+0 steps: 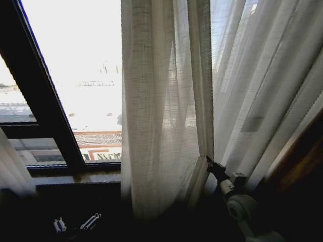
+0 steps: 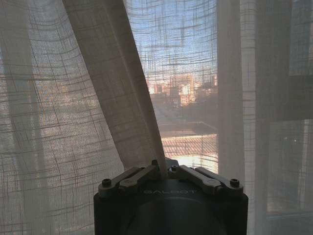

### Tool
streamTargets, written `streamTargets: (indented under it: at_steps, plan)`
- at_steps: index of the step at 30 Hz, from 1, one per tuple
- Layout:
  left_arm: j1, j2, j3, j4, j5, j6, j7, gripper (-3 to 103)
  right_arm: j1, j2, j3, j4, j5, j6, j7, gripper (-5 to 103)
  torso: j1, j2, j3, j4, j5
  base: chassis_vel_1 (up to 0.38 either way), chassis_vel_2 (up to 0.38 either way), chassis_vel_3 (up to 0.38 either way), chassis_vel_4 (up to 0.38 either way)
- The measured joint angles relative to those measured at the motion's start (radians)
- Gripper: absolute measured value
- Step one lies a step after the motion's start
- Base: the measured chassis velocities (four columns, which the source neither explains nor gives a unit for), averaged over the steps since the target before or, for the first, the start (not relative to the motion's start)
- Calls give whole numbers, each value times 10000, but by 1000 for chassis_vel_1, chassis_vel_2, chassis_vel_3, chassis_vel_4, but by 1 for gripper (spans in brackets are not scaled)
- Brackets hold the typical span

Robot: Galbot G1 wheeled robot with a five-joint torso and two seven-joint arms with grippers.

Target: Open the curtains by pulling them apart, changing their state from closed to fully open.

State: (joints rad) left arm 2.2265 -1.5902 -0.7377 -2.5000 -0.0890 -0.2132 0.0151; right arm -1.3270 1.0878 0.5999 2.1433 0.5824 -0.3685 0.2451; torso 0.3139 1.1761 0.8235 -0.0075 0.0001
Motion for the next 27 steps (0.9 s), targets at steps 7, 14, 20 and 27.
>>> streamTargets:
  at_steps: [7,14,20,27]
  plan:
    - [-68,-4,-18,0,-17,0,12,100,-28,-66,12,68,2,6,6,0,1,-1,1,0,5,-346,-365,333,356]
    - [-344,-5,-31,0,-25,211,12,100,-25,-82,24,43,7,10,5,0,2,-2,1,-2,1,-352,-343,358,353]
    - [-558,-5,-39,0,-25,451,22,100,17,-81,27,-21,12,13,0,0,1,-1,0,-2,-2,-359,-367,354,353]
    - [-642,-4,-31,0,-25,492,38,100,55,-104,24,-80,13,14,-6,0,3,-2,2,0,1,-341,-370,331,365]
